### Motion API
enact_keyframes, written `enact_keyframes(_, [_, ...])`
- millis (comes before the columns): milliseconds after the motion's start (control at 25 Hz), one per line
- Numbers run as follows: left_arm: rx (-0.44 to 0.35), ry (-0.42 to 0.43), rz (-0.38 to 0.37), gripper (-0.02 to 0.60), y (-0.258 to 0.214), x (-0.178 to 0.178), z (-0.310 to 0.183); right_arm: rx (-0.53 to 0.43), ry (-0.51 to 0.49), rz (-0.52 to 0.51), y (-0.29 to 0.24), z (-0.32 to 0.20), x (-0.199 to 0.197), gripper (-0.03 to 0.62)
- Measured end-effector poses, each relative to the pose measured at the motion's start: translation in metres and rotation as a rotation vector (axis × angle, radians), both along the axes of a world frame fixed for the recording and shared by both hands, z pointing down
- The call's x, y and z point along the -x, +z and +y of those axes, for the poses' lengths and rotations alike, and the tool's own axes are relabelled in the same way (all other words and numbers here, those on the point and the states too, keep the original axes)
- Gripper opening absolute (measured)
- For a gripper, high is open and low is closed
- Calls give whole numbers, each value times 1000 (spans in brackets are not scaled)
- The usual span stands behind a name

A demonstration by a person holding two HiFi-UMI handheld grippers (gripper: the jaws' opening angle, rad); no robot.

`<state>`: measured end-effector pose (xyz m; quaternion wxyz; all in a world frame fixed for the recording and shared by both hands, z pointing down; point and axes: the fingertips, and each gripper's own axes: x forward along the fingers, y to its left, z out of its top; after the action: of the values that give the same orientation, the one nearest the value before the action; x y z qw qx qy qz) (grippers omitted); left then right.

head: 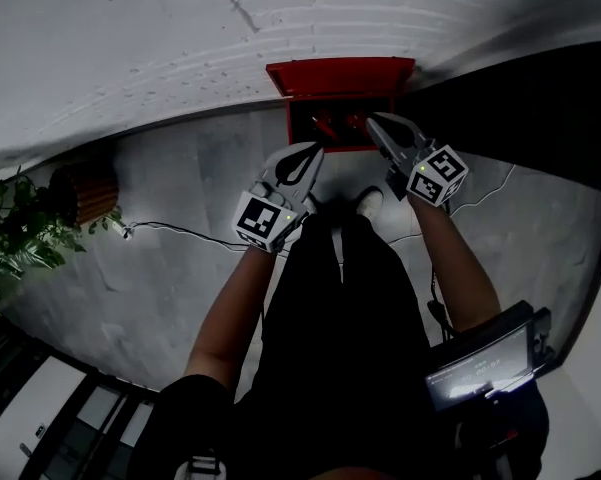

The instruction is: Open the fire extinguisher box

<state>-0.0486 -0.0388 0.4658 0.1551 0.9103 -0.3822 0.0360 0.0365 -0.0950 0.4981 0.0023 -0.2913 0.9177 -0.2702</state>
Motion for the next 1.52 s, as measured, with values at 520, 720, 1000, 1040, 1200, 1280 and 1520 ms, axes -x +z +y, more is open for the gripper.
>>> enact_keyframes(520, [-91,90,35,0,-147,-37,72,-395,-260,88,-204,126,14,9])
enact_keyframes(720, [-124,104,41,0,-175,-47,92,-443,-274,105,-240,145,8,9])
enact_keyframes(1000, [-157,105,45,0,-204,-49,102,-453,-280,97,-256,159,7,9])
enact_keyframes(1040, [-163,108,42,0,-206,-49,104,-455,-278,97,-257,161,7,9])
enact_keyframes(1200, [-172,113,36,0,-211,-48,108,-466,-273,94,-259,167,8,9])
enact_keyframes(1280, [-174,115,35,0,-212,-48,109,-471,-268,92,-258,168,9,9])
enact_keyframes(1520, [-181,120,26,0,-212,-47,112,-462,-260,84,-253,169,11,9])
